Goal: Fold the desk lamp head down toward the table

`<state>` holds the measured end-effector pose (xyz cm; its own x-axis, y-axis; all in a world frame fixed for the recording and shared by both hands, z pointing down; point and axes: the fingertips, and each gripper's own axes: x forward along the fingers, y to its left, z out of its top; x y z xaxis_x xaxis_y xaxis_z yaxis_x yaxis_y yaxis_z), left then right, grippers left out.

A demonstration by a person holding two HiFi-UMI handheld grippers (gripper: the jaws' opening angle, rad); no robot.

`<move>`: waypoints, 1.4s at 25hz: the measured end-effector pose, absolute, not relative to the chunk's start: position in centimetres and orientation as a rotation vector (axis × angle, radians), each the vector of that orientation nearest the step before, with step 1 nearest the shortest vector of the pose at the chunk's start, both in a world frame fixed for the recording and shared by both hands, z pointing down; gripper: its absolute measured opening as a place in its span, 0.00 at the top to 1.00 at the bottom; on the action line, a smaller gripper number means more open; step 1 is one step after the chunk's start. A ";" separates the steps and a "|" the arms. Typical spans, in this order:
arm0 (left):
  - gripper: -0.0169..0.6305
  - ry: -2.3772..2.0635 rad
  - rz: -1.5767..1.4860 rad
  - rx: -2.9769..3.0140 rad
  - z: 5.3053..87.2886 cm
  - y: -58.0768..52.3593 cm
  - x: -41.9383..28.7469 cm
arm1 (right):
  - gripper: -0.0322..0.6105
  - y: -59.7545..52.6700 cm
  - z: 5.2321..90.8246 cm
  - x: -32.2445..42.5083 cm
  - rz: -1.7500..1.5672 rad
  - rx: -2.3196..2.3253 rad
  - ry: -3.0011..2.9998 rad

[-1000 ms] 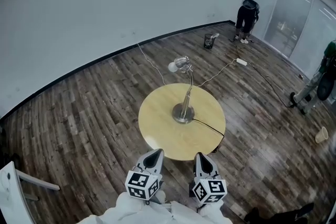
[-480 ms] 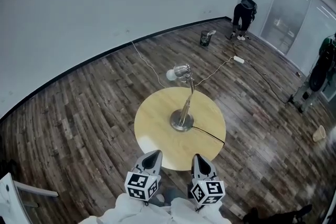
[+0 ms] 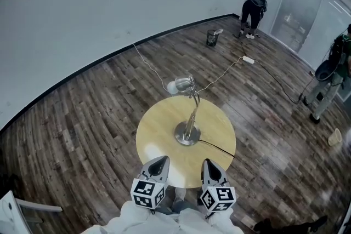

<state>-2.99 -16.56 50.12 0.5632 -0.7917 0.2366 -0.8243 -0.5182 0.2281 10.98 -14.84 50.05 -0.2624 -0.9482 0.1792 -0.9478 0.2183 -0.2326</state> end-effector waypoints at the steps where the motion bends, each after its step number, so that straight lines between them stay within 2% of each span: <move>1: 0.98 -1.330 0.151 2.490 50.1 -17.2 -2.8 | 0.93 -15.7 50.1 11.2 -0.465 -1.906 2.452; 20: 0.98 -1.449 0.172 2.425 50.5 -28.4 0.8 | 0.93 -29.0 51.5 15.4 -0.455 -1.819 2.603; 24: 0.98 -1.435 0.197 2.431 51.2 -29.4 0.9 | 0.93 -29.9 54.9 15.5 -0.429 -1.837 2.666; 35: 0.98 -1.365 0.263 2.524 50.9 -31.7 1.8 | 0.93 -34.9 69.6 12.0 -0.611 -1.721 2.987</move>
